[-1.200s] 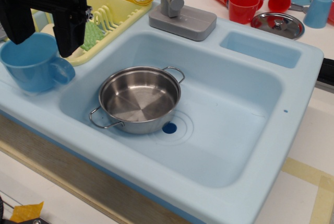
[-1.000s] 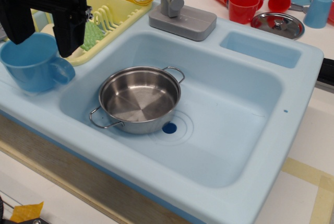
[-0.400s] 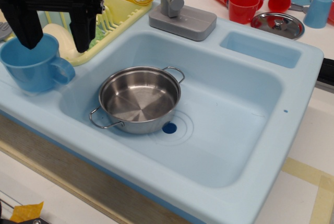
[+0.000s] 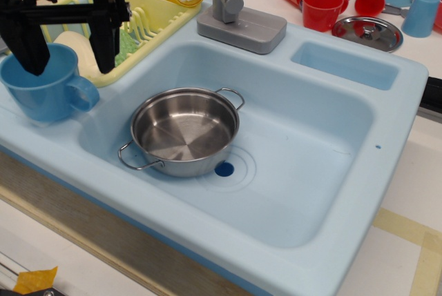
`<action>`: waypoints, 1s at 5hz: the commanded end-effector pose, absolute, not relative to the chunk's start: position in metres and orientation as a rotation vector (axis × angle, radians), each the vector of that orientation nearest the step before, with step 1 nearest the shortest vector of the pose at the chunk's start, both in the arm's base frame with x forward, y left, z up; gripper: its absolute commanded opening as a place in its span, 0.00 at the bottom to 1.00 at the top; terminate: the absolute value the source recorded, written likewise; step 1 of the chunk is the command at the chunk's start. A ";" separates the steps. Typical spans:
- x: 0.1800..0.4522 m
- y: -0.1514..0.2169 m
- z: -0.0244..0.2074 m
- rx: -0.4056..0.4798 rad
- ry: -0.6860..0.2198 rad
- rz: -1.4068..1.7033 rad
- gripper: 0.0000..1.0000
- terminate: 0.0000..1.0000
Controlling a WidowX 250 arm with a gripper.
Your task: Put cup into pot or pan
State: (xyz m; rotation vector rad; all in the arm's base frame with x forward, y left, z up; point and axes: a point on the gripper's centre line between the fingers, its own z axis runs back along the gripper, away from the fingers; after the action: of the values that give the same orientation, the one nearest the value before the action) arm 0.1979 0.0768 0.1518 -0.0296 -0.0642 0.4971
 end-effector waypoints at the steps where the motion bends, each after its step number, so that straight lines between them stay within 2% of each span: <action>1: 0.205 0.079 0.139 -0.029 -0.065 0.487 0.00 0.00; 3: 0.200 0.076 0.135 -0.012 -0.057 0.468 0.00 0.00; 4: 0.198 0.069 0.143 0.011 -0.068 0.440 0.00 0.00; 5: 0.201 0.050 0.150 0.019 -0.116 0.390 0.00 0.00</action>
State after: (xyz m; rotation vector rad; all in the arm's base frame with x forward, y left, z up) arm 0.2036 0.0364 0.1426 0.0075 -0.1358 0.3572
